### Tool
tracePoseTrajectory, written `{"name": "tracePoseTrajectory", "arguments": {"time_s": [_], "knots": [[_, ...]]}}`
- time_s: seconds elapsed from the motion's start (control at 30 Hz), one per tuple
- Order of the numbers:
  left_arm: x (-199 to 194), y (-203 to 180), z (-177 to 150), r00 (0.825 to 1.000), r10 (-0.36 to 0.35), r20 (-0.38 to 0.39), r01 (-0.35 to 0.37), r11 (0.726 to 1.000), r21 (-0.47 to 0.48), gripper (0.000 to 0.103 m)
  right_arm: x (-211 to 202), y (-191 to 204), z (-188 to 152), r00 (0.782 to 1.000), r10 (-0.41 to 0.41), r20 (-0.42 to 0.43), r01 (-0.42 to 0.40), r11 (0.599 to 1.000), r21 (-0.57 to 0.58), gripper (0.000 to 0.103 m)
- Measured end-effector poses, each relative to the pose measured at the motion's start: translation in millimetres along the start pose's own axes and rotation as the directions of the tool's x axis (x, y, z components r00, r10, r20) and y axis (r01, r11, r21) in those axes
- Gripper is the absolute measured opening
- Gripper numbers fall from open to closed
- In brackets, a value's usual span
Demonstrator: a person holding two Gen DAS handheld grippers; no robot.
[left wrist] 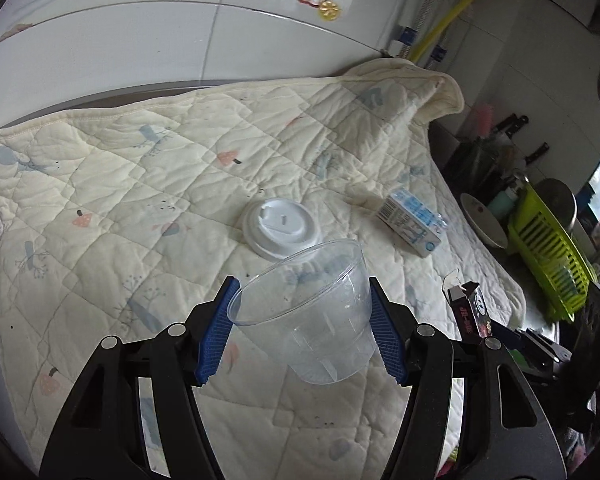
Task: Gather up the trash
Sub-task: 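Lift clear cup with left gripper while right gripper carries black box to basket, then release the black glue box into the basket with the right gripper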
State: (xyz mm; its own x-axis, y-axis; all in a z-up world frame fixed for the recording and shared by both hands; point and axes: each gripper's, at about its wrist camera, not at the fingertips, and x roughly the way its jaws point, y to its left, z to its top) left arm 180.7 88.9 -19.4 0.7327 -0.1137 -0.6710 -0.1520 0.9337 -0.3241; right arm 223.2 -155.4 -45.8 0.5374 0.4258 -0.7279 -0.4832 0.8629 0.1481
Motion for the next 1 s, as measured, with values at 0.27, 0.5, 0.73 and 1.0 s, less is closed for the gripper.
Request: {"name": "tracePoseTrajectory", "arguments": {"time_s": [0.27, 0.5, 0.73, 1.0], "knots": [[-2, -57, -33, 0.991, -0.125, -0.046, 0.128, 0.988, 0.081, 0.062, -69, -34, -54, 0.992, -0.113, 0.06, 0.105, 0.986, 0.127, 0.046], [4, -113, -59, 0.971, -0.211, -0.11, 0.227, 0.96, 0.162, 0.062, -123, -83, -109, 0.963, -0.264, 0.046, 0.245, 0.936, 0.252, 0.046], [6, -154, -81, 0.956, -0.248, -0.159, 0.28, 0.934, 0.223, 0.062, -152, -129, -153, 0.932, -0.362, 0.007, 0.334, 0.866, 0.371, 0.047], [6, -189, -98, 0.946, -0.26, -0.194, 0.308, 0.906, 0.291, 0.062, -154, -150, -181, 0.926, -0.378, 0.0, 0.338, 0.83, 0.443, 0.048]]}}
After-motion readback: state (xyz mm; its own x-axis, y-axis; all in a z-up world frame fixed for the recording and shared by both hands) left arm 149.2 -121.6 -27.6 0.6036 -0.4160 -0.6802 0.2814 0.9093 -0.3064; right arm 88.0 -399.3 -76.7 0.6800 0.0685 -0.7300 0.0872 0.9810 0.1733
